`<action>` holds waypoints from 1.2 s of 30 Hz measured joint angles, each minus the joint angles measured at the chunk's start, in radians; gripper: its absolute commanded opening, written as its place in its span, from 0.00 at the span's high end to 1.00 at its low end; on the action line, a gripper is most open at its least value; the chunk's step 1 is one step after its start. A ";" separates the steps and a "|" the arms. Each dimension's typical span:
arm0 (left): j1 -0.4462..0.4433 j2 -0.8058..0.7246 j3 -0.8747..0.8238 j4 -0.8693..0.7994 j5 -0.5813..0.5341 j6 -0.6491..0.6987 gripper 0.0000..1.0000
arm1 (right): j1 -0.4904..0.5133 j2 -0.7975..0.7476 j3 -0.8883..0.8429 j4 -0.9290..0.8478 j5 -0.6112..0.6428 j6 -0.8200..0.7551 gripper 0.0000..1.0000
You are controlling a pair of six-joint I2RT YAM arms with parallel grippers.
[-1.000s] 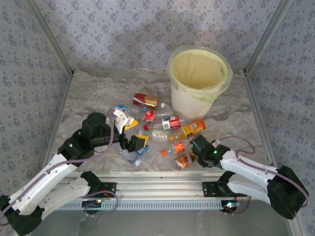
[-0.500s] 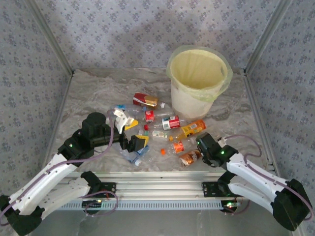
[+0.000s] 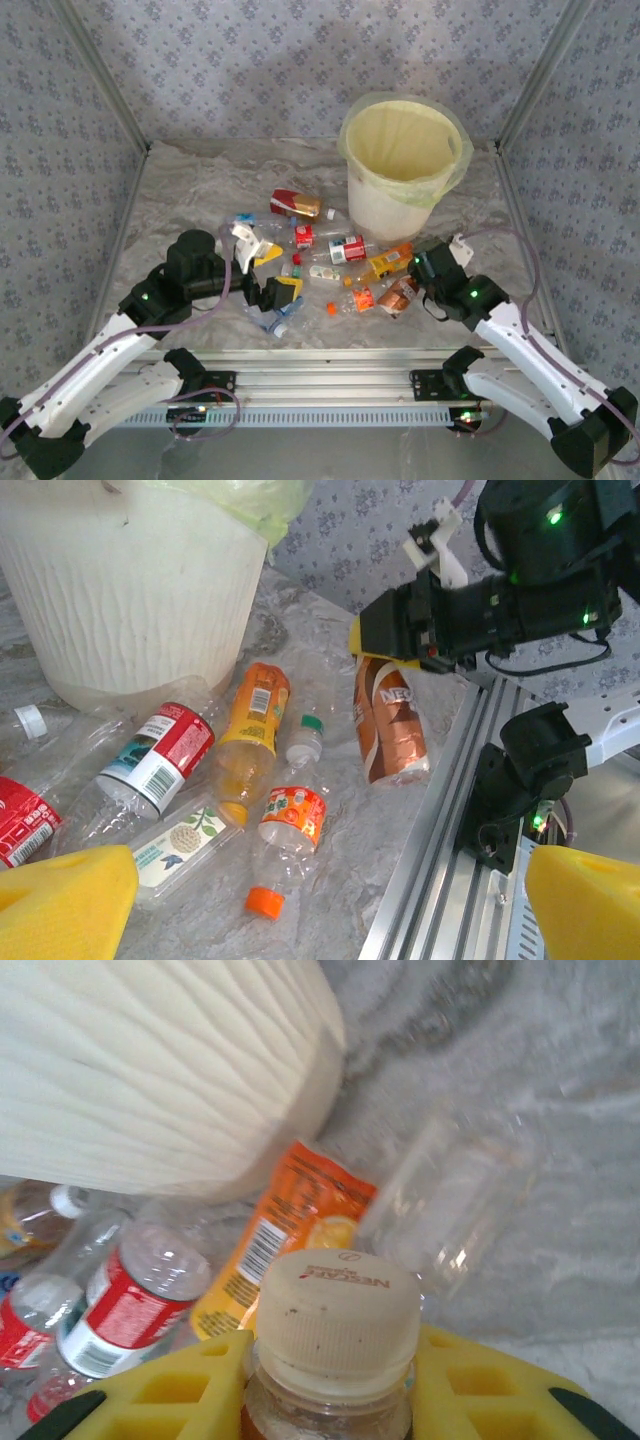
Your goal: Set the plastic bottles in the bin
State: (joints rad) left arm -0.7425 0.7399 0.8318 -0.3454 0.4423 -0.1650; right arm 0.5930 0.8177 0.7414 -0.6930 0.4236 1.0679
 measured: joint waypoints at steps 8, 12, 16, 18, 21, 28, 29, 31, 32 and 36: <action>0.000 -0.044 -0.034 0.025 -0.011 0.000 0.00 | 0.000 0.004 0.182 0.012 0.045 -0.313 0.65; 0.000 -0.066 -0.045 0.037 -0.025 0.007 0.00 | -0.002 0.035 0.289 0.016 0.047 -0.455 0.64; 0.000 -0.086 -0.050 0.050 -0.048 0.013 0.01 | -0.013 0.084 0.400 0.019 0.046 -0.574 0.64; 0.000 -0.092 -0.050 0.052 -0.061 0.016 0.00 | -0.023 0.112 0.460 0.021 0.042 -0.626 0.64; 0.000 -0.092 -0.050 0.052 -0.076 0.019 0.00 | -0.040 0.153 0.549 0.030 0.033 -0.692 0.64; 0.000 -0.090 -0.051 0.052 -0.093 0.023 0.00 | -0.114 0.250 0.726 0.064 -0.005 -0.792 0.65; 0.000 -0.090 -0.051 0.052 -0.095 0.024 0.00 | -0.129 0.269 0.752 0.072 -0.013 -0.800 0.65; 0.000 -0.090 -0.051 0.052 -0.098 0.026 0.00 | -0.157 0.306 0.800 0.084 -0.034 -0.813 0.65; 0.000 -0.090 -0.051 0.052 -0.099 0.026 0.00 | -0.171 0.328 0.824 0.091 -0.046 -0.816 0.65; 0.000 -0.089 -0.051 0.052 -0.099 0.026 0.00 | -0.222 0.405 0.895 0.123 -0.089 -0.823 0.65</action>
State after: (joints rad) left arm -0.7425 0.6510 0.7803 -0.2935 0.3431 -0.1394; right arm 0.3710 1.2224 1.6363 -0.5701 0.3351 0.2447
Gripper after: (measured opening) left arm 0.994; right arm 0.354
